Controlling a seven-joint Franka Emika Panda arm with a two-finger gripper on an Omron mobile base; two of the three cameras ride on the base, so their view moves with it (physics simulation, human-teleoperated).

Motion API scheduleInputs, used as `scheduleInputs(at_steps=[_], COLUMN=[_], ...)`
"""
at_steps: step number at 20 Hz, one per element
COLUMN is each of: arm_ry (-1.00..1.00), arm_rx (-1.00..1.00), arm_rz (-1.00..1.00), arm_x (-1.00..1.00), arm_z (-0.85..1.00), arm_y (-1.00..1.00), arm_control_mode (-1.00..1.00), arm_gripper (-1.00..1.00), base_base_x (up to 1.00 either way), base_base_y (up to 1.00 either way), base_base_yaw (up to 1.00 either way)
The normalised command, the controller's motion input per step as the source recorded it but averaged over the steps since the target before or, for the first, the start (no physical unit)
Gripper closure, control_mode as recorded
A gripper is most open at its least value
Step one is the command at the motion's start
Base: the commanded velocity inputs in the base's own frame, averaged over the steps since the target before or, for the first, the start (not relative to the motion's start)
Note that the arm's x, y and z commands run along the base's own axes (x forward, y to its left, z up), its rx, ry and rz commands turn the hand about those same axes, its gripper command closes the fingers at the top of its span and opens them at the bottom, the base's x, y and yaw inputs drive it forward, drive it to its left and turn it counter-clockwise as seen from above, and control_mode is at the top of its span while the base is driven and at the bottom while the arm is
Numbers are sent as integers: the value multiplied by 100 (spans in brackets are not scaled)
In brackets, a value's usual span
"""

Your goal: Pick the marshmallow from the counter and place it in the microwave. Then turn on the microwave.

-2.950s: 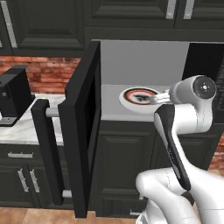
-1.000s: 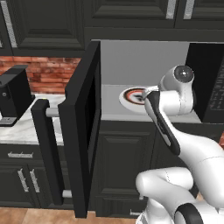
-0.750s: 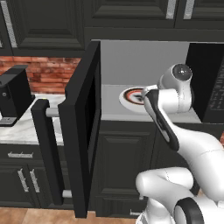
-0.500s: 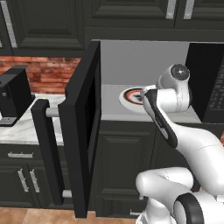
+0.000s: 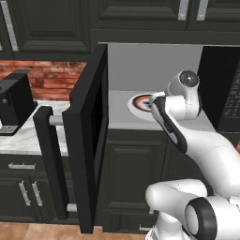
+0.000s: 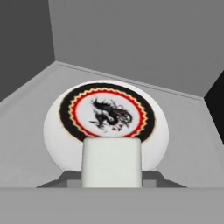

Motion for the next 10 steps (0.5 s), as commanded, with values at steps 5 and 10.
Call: scheduleInputs(at_steps=[5, 10], arm_ry=[0, 0], arm_rx=[0, 0], arm_rz=[0, 0], arm_x=[22, 21], arm_z=[-9, -9], arm_y=[-2, 0], arm_control_mode=[-100, -100], arm_gripper=[100, 100], base_base_x=[0, 0], base_base_y=[0, 0], base_base_yaw=[0, 0])
